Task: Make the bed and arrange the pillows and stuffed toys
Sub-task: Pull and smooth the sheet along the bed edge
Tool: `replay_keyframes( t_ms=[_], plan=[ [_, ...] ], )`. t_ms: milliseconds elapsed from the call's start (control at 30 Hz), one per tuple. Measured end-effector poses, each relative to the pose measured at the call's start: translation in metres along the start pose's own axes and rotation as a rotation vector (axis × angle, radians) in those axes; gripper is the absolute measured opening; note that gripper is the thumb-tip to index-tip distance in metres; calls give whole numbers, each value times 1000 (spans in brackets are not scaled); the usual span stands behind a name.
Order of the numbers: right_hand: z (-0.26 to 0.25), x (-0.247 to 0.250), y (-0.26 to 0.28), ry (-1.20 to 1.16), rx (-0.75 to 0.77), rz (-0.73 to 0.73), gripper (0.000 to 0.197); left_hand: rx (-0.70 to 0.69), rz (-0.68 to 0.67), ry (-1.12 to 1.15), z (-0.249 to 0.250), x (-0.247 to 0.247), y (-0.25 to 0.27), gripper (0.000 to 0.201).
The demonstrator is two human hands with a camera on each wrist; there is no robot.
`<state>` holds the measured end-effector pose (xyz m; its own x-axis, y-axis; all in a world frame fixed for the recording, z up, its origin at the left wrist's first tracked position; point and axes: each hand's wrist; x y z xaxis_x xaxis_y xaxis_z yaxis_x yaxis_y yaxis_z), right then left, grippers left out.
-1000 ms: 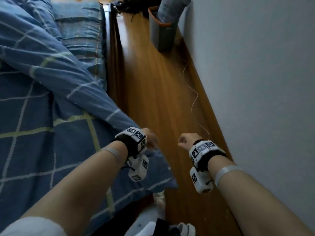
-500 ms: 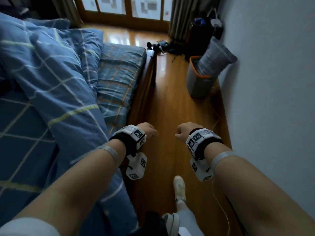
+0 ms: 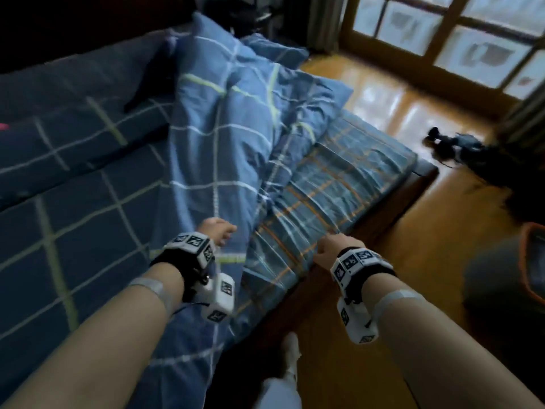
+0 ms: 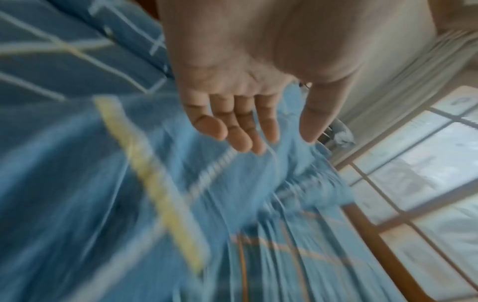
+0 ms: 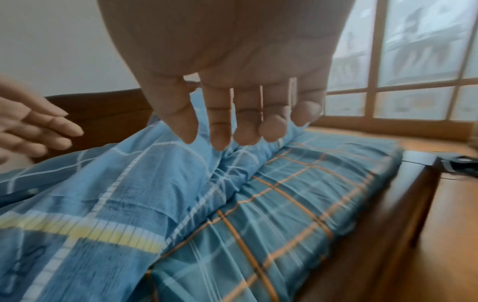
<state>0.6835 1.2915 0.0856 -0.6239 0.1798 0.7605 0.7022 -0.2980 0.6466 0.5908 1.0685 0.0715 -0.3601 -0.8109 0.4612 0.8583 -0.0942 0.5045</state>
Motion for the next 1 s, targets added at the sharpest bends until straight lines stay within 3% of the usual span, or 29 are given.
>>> replay_keyframes(
  t_ms=[33,100,167,267,367,467,600,633,667,767,833,933,1000],
  plan=[
    [-14,11,-21,34,34,5,28,-7,115,29,-2,19,-25,6],
    [-36,31,-61,63,87,20,27,21,289,102,-16,54,-91,48],
    [-53,47,-98,107,121,16,29,41,427,153,-38,82,-152,75],
    [-63,62,-152,148,160,-42,28,158,499,156,-46,105,-200,96],
    [-68,71,-195,152,174,-76,25,299,512,163,-56,106,-220,104],
    [-73,79,-220,165,182,-53,27,378,401,180,-52,94,-226,97],
    [-84,98,-228,93,261,79,25,210,248,16,-4,56,-211,19],
    [-87,106,-227,34,309,140,24,143,227,-13,10,41,-203,10],
    [-91,116,-227,-27,365,204,30,92,184,-46,25,27,-193,6],
    [-95,154,-219,-48,603,413,73,-49,-16,-182,55,-18,-158,31],
    [-90,183,-209,175,772,494,81,-145,-139,-297,69,-44,-133,20],
    [-63,202,-202,748,900,588,52,-125,-240,-333,85,-81,-87,30],
    [-34,206,-202,1006,936,609,39,-109,-300,-349,98,-107,-55,29]
  ],
)
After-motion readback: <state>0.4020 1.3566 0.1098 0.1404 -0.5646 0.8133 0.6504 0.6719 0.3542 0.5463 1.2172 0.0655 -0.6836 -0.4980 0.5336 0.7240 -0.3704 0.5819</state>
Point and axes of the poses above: each hand's wrist, its own y-axis away from the middle knuckle, its own x-axis out of the back of the hand, z = x × y, and after that the axes turned 9 degrees about -x, right-handed
